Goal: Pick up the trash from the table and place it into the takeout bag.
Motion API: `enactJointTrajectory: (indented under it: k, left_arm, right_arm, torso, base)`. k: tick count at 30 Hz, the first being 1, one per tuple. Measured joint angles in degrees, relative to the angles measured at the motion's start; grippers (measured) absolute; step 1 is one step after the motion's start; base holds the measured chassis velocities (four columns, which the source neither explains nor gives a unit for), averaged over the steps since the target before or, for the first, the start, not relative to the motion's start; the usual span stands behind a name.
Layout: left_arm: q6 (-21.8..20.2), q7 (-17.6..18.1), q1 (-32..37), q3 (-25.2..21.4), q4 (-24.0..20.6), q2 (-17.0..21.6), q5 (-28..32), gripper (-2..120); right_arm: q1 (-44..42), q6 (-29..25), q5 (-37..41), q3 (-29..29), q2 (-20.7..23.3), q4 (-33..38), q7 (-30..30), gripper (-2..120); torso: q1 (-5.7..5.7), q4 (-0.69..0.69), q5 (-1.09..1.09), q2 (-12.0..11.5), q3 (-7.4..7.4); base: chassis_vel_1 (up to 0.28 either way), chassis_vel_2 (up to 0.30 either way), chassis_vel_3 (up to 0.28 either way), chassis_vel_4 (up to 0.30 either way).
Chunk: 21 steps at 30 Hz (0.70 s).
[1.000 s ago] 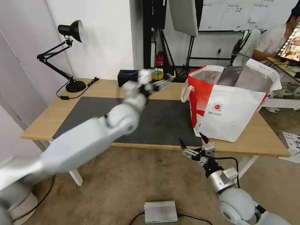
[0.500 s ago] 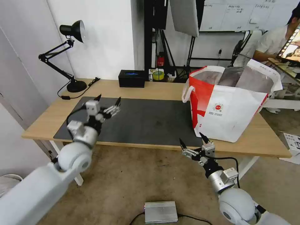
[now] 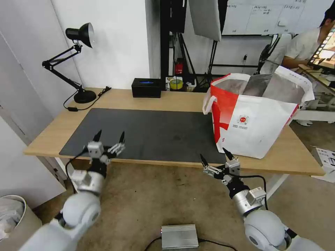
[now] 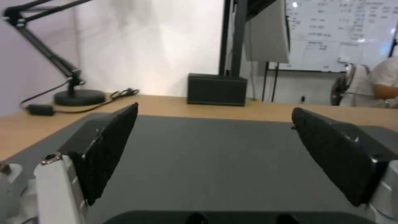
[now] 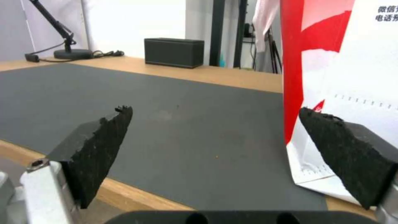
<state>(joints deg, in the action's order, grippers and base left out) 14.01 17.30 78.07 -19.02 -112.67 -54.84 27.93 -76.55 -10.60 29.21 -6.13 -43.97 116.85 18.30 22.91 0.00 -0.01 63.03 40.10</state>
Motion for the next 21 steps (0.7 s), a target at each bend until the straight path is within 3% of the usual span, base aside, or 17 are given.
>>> enactJointTrajectory:
  k: [8,21]
  left_arm:
    - [2.7,-2.2,5.3,-3.8,0.7,-2.5,-1.9,100]
    - [3.1,-3.6,8.3,-4.5,0.6,-4.2,-1.8,100]
  right_arm:
    - [0.0,0.0,0.0,0.0,0.0,0.0,0.0,100]
    - [0.0,0.0,0.0,0.0,0.0,0.0,0.0,100]
  torso:
    - [0.01,0.0,0.01,0.0,0.0]
    - [0.01,0.0,0.0,0.0,0.0]
  base:
    - [0.0,0.0,0.0,0.0]
    - [0.0,0.0,0.0,0.0]
